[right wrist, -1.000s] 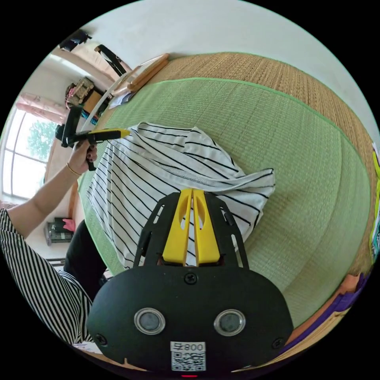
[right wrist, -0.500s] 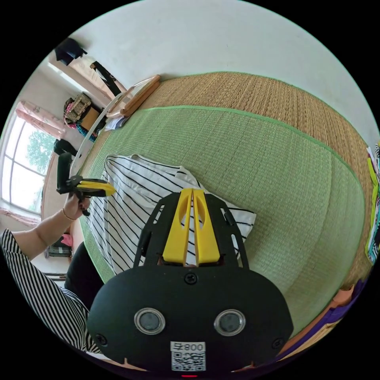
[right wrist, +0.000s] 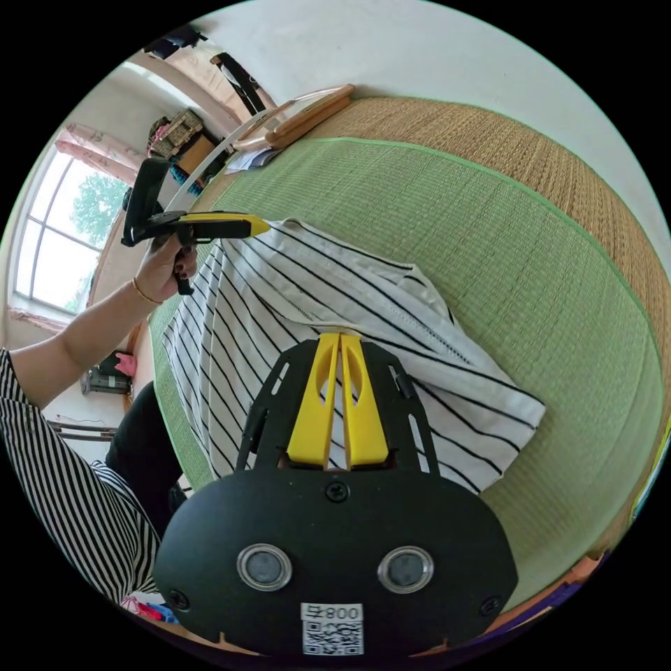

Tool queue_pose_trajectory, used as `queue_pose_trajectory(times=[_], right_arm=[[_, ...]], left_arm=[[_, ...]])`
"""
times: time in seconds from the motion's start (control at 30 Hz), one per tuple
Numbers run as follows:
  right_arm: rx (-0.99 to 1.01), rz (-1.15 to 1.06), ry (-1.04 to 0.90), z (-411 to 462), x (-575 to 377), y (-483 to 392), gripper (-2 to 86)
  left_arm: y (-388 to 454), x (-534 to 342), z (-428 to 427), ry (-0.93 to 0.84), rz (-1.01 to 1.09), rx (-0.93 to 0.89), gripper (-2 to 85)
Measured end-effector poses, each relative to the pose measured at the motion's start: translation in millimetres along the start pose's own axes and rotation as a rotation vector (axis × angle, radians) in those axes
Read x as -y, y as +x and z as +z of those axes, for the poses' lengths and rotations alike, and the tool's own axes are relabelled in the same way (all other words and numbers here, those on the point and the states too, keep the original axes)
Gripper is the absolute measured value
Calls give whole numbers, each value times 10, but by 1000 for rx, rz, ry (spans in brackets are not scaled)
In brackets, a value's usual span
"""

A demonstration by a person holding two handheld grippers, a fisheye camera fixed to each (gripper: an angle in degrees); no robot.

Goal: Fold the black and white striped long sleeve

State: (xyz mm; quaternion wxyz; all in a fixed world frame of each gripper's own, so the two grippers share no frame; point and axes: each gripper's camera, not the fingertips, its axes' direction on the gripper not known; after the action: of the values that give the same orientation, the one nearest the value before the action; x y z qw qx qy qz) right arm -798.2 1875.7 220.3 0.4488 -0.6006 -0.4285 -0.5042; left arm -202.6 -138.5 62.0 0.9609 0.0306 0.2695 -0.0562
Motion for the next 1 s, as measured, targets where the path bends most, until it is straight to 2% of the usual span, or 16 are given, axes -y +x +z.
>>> queue_pose_trajectory(times=[0.07, 0.17, 0.3, 0.4, 0.73, 0.83, 1.0], right_arm=[[-19, 0, 0, -5, 93, 19, 1], [-29, 13, 25, -75, 167, 64, 1], [-11, 48, 50, -170, 159, 180, 1], [-3, 69, 63, -218, 115, 230, 1], [23, 126, 112, -455, -120, 365, 1], [5, 113, 149, -621, -314, 336, 3], [-145, 129, 159, -835, -729, 301, 10]], left_arm=[[28, 3, -59, 28, -5, -3, 1], [129, -79, -121, 47, 17, -100, 1], [349, -273, -38, -33, 105, -190, 1], [386, -326, 60, -100, 108, -93, 2], [96, -143, -3, -18, -27, 16, 3], [70, -187, -14, 1, -50, -33, 5], [271, -247, 47, -2, 47, -118, 17]])
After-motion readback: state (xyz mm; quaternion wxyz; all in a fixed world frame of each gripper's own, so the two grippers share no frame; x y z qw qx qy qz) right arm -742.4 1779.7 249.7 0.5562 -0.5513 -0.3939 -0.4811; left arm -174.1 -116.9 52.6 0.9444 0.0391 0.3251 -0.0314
